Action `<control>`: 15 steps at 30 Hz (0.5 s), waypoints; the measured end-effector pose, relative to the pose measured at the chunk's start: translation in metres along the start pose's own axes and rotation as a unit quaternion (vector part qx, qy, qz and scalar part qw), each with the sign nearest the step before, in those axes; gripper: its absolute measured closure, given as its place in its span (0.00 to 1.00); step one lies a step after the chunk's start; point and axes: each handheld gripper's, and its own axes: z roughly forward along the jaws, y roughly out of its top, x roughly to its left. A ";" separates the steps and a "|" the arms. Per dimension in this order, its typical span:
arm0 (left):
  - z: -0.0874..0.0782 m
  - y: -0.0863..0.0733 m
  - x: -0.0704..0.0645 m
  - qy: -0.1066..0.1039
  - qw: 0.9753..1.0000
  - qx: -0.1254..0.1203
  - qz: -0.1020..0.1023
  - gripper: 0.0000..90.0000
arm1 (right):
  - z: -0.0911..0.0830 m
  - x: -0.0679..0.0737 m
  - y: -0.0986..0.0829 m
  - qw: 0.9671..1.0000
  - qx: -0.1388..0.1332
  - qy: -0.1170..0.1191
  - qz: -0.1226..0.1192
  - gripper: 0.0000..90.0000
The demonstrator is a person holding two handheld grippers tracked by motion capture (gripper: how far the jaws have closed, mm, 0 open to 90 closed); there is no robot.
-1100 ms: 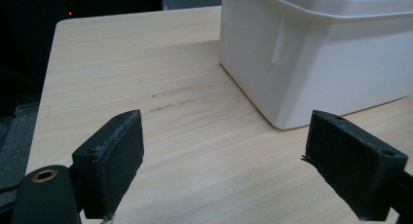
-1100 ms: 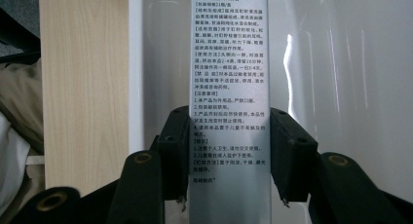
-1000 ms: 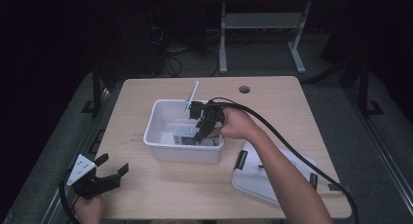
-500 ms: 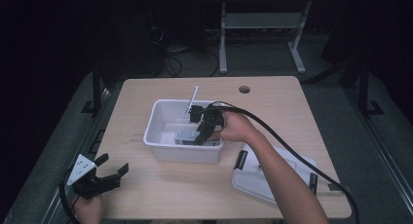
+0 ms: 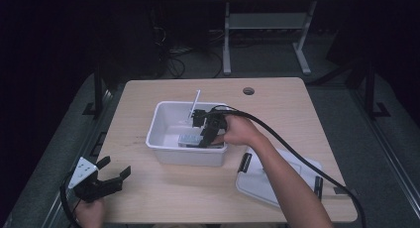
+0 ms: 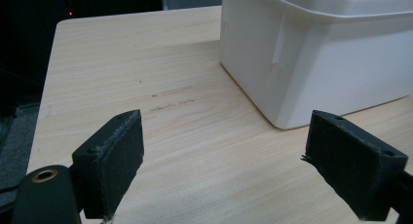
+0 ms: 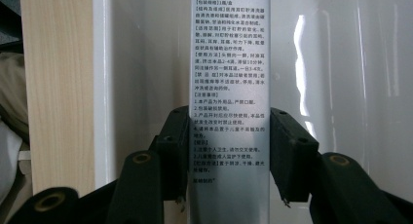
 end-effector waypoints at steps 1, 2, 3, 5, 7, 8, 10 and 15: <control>0.000 0.000 0.000 0.000 1.000 0.000 0.000 0.15 | 0.001 0.000 0.000 1.000 0.001 0.000 0.000 0.60; 0.000 0.000 0.000 0.000 1.000 -0.001 0.000 0.15 | 0.001 0.000 0.000 1.000 0.002 0.000 -0.002 0.60; 0.000 0.000 0.000 0.000 1.000 -0.001 -0.001 0.15 | 0.002 0.000 0.000 1.000 0.003 0.000 -0.002 0.60; 0.000 0.000 0.000 0.000 1.000 0.000 -0.001 0.15 | 0.003 0.000 0.000 1.000 0.007 0.000 0.000 0.60; 0.000 0.000 0.000 0.000 1.000 0.000 0.000 0.15 | 0.004 0.000 0.000 1.000 0.010 0.002 -0.003 0.60; 0.000 0.000 0.000 0.000 1.000 -0.001 -0.002 0.15 | 0.005 0.001 0.000 1.000 0.013 0.001 -0.003 0.60; -0.001 0.000 0.000 0.000 1.000 -0.001 0.000 0.15 | 0.005 0.001 0.000 1.000 0.013 0.002 -0.002 0.60; -0.001 0.000 0.000 0.000 1.000 0.000 -0.001 0.15 | 0.007 0.001 0.000 1.000 0.013 0.003 -0.003 0.60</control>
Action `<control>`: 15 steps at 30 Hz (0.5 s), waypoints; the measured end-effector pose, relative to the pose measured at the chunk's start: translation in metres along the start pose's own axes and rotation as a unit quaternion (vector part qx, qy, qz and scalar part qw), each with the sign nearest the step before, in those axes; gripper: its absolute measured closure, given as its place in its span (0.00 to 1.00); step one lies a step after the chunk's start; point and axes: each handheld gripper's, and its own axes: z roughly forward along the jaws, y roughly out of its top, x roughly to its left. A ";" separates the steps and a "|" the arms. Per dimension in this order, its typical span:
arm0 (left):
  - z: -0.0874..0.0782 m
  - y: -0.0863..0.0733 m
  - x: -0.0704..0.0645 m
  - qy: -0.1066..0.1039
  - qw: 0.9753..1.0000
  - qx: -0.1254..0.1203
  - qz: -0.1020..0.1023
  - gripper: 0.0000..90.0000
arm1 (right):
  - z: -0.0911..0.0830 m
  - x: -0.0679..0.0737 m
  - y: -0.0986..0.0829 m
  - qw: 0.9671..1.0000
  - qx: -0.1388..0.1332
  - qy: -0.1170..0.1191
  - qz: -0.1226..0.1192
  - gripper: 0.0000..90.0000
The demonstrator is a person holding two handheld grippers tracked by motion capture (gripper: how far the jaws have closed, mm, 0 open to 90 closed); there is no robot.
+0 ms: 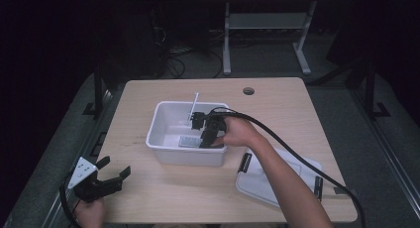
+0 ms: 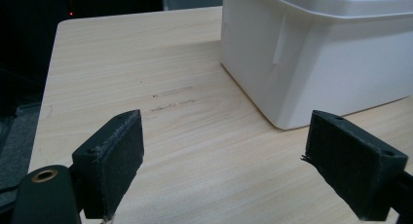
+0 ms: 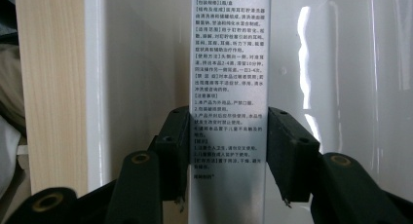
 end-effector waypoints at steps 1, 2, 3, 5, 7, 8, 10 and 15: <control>0.000 0.000 0.000 0.000 1.000 -0.001 0.000 0.15 | 0.000 0.000 0.000 1.000 -0.001 0.000 0.001 0.60; 0.000 0.000 0.000 0.000 1.000 -0.001 0.001 0.15 | -0.001 0.000 0.000 1.000 -0.004 0.000 -0.001 0.60; 0.000 0.000 0.000 0.000 1.000 -0.001 0.000 0.15 | -0.001 0.000 0.000 1.000 -0.004 0.001 -0.001 0.60; 0.000 0.000 0.000 -0.001 1.000 -0.001 0.000 0.15 | -0.002 0.001 0.000 1.000 -0.005 0.001 0.001 0.60; 0.000 0.000 0.000 0.000 1.000 0.000 0.000 0.15 | -0.003 0.001 0.000 1.000 -0.006 0.004 0.000 0.60; 0.000 0.000 0.000 0.000 1.000 0.000 0.001 0.15 | -0.004 0.002 0.000 1.000 -0.006 0.004 -0.001 0.60; 0.000 0.000 -0.001 0.000 1.000 0.000 0.001 0.15 | -0.005 0.002 0.000 1.000 -0.006 0.004 0.000 0.60; 0.001 0.000 -0.001 0.000 1.000 0.000 0.001 0.15 | -0.010 0.004 -0.001 1.000 -0.010 0.003 -0.002 0.60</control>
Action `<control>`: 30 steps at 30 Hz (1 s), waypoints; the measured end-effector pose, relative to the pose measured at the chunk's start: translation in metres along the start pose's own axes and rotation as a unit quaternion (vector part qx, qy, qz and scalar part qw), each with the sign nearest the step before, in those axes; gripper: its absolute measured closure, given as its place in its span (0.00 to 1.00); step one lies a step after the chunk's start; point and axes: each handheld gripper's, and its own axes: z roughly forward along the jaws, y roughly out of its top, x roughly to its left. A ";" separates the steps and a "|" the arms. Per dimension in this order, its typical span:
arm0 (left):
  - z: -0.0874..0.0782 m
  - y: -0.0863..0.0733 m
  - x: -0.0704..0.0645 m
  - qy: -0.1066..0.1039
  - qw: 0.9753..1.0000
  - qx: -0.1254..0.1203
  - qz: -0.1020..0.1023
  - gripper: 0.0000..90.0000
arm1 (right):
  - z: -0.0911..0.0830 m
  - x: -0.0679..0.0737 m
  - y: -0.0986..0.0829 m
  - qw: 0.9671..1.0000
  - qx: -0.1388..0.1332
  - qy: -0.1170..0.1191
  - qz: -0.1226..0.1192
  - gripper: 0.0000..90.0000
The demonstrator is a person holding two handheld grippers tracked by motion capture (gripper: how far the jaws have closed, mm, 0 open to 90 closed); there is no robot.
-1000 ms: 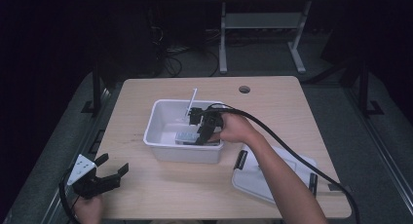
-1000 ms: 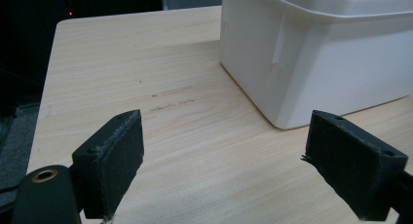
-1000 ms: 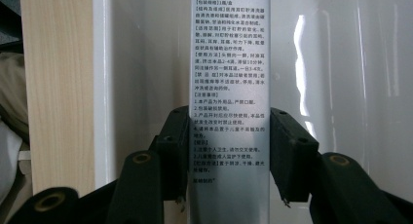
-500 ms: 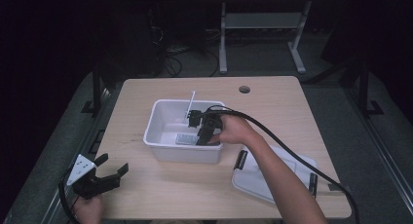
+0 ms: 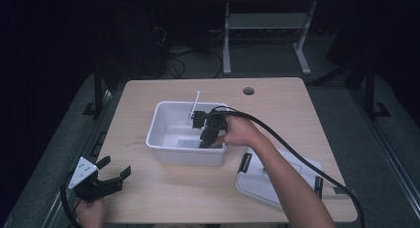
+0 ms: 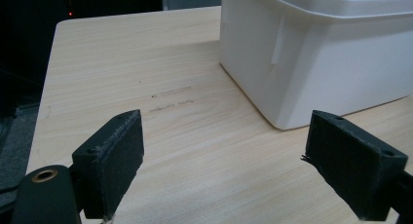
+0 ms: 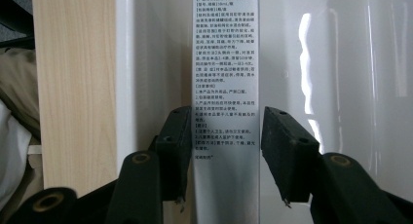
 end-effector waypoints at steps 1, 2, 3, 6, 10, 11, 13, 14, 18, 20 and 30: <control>0.000 0.000 0.000 0.000 1.000 0.000 0.000 0.15 | -0.001 0.000 0.000 1.000 -0.001 -0.001 -0.001 0.60; 0.000 0.000 0.000 0.000 1.000 0.000 0.001 0.15 | -0.003 0.001 0.000 1.000 -0.002 -0.002 -0.001 0.60; 0.000 0.000 0.000 0.000 1.000 0.000 0.001 0.15 | -0.004 0.001 -0.001 1.000 -0.003 -0.002 -0.001 0.60; 0.000 0.000 0.000 0.000 1.000 0.002 0.001 0.15 | -0.010 0.001 -0.002 1.000 -0.010 -0.002 0.002 0.60; 0.000 0.000 0.000 0.000 1.000 0.002 0.002 0.15 | -0.018 0.002 -0.004 1.000 -0.019 -0.005 0.004 0.61; 0.000 0.000 0.000 -0.001 1.000 0.002 0.001 0.15 | -0.020 0.002 -0.004 1.000 -0.020 -0.006 0.004 0.61; 0.000 0.000 0.000 0.000 1.000 0.004 0.003 0.15 | -0.024 0.003 -0.005 1.000 -0.022 -0.009 0.004 0.61; 0.000 0.000 0.000 -0.001 1.000 0.004 0.003 0.15 | -0.026 0.003 -0.005 1.000 -0.021 -0.011 0.005 0.61; 0.001 0.000 0.000 -0.001 1.000 0.003 0.003 0.15 | -0.033 0.005 -0.008 1.000 -0.022 -0.015 0.007 0.61; 0.001 0.000 0.000 -0.001 1.000 0.003 0.004 0.15 | -0.036 0.006 -0.009 1.000 -0.022 -0.017 0.006 0.61; 0.001 0.000 -0.001 -0.001 1.000 0.002 0.003 0.15 | -0.051 0.010 -0.014 0.999 -0.027 -0.026 0.006 0.61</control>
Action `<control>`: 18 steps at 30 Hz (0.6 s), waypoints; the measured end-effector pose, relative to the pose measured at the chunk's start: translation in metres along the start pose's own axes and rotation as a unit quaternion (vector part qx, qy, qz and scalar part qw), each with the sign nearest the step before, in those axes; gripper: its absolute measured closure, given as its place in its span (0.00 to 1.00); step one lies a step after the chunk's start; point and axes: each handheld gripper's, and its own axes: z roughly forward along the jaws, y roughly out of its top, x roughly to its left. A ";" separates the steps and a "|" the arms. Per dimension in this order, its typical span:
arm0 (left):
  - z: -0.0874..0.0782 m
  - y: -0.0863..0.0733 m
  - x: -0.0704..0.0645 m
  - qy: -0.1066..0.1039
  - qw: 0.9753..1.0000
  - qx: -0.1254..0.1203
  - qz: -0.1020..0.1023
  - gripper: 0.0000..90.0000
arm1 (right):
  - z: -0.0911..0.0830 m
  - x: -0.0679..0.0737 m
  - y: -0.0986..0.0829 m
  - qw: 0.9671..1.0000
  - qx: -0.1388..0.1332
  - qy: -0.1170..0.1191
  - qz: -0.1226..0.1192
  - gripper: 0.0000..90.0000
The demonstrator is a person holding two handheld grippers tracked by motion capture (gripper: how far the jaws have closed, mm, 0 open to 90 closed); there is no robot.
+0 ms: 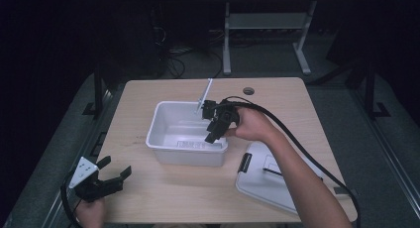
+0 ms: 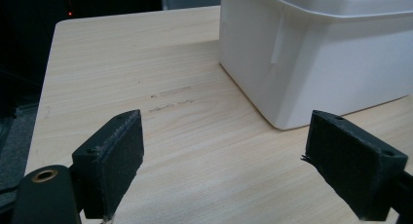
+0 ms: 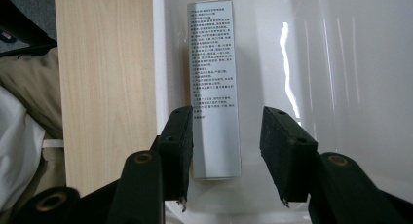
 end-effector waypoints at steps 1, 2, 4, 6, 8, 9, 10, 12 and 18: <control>0.000 0.000 0.000 0.000 1.000 0.000 0.000 0.15 | -0.002 0.000 -0.001 1.000 0.001 -0.002 0.001 0.61; 0.000 0.000 0.000 0.000 1.000 0.000 -0.001 0.15 | -0.004 0.000 -0.001 1.000 -0.001 -0.004 -0.001 0.61; 0.000 0.000 0.000 -0.001 1.000 0.001 0.001 0.15 | -0.008 0.001 -0.003 1.000 -0.003 -0.006 0.000 0.61; 0.000 0.000 -0.001 0.000 1.000 0.000 0.001 0.15 | -0.011 0.002 -0.004 1.000 -0.005 -0.008 0.001 0.61; 0.000 0.000 -0.001 0.000 1.000 0.001 0.002 0.15 | -0.014 0.003 -0.008 1.000 -0.005 -0.009 0.006 0.61; 0.001 0.000 -0.001 0.000 1.000 0.001 0.002 0.15 | -0.015 0.002 -0.011 1.000 -0.006 -0.010 0.009 0.61; 0.001 0.000 -0.001 0.000 1.000 0.002 0.001 0.15 | -0.016 0.002 -0.013 1.000 -0.006 -0.011 0.009 0.61; 0.001 0.000 -0.001 0.000 1.000 0.003 0.003 0.15 | -0.019 0.001 -0.017 1.000 -0.007 -0.016 0.012 0.60; 0.001 0.000 -0.001 0.001 1.000 0.003 0.002 0.15 | -0.031 0.001 -0.030 0.999 -0.010 -0.023 0.023 0.60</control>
